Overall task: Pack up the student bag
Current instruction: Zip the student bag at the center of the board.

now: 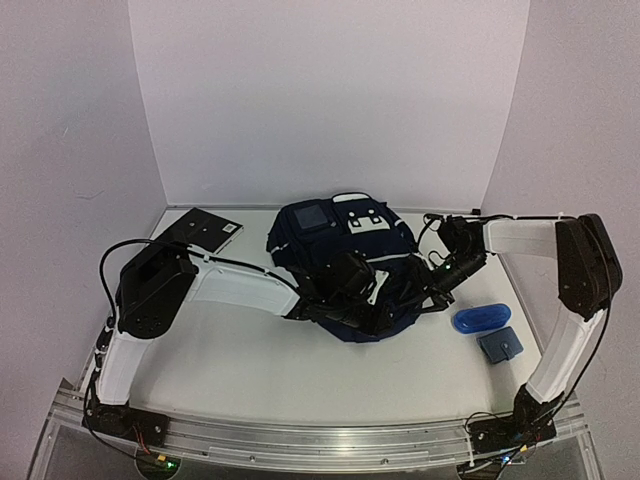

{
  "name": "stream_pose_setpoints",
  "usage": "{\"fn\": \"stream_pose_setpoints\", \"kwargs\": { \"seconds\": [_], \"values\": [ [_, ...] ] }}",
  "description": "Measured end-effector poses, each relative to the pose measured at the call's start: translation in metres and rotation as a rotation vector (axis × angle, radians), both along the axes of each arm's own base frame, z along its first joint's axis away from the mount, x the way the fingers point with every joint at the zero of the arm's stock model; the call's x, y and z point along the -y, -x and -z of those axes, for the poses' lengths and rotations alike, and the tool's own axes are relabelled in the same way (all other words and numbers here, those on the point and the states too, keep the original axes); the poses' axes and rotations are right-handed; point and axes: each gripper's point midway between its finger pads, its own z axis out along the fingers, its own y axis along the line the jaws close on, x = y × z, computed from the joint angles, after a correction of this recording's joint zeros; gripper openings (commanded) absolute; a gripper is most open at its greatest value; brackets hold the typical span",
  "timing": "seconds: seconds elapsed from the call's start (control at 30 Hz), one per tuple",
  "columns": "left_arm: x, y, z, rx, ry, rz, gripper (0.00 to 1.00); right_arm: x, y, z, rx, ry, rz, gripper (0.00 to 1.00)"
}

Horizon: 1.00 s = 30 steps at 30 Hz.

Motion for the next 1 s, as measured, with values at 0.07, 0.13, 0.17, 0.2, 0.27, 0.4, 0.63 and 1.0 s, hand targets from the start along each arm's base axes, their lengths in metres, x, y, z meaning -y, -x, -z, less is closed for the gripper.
{"fn": "stream_pose_setpoints", "kwargs": {
  "seconds": [0.07,0.13,0.17,0.2,0.27,0.4,0.63,1.0],
  "values": [
    [0.001,0.0,0.0,0.001,0.002,0.003,0.0,-0.001,-0.004,0.002,0.006,0.015,0.001,0.28],
    [0.001,0.0,0.0,0.002,0.001,0.005,0.0,-0.002,-0.006,0.004,0.006,0.027,0.002,0.13],
    [0.001,0.0,0.0,0.002,0.0,0.006,0.0,-0.002,-0.007,0.005,0.001,0.029,0.006,0.04],
    [0.001,0.0,0.0,0.004,0.0,0.006,0.0,-0.002,-0.008,0.005,0.001,0.032,0.01,0.0],
    [0.001,-0.001,0.001,0.008,-0.001,0.003,0.0,-0.003,-0.01,0.004,0.008,0.044,0.012,0.0],
    [-0.004,-0.001,0.005,0.019,-0.002,-0.006,0.0,-0.001,-0.011,0.006,0.015,0.063,0.014,0.0],
    [-0.04,0.005,0.01,0.032,-0.044,-0.049,0.0,0.016,-0.02,0.008,0.032,0.088,0.041,0.0],
    [-0.076,0.001,0.009,0.051,-0.074,-0.111,0.0,0.058,-0.067,-0.004,0.11,0.21,0.101,0.02]
  ]
}}
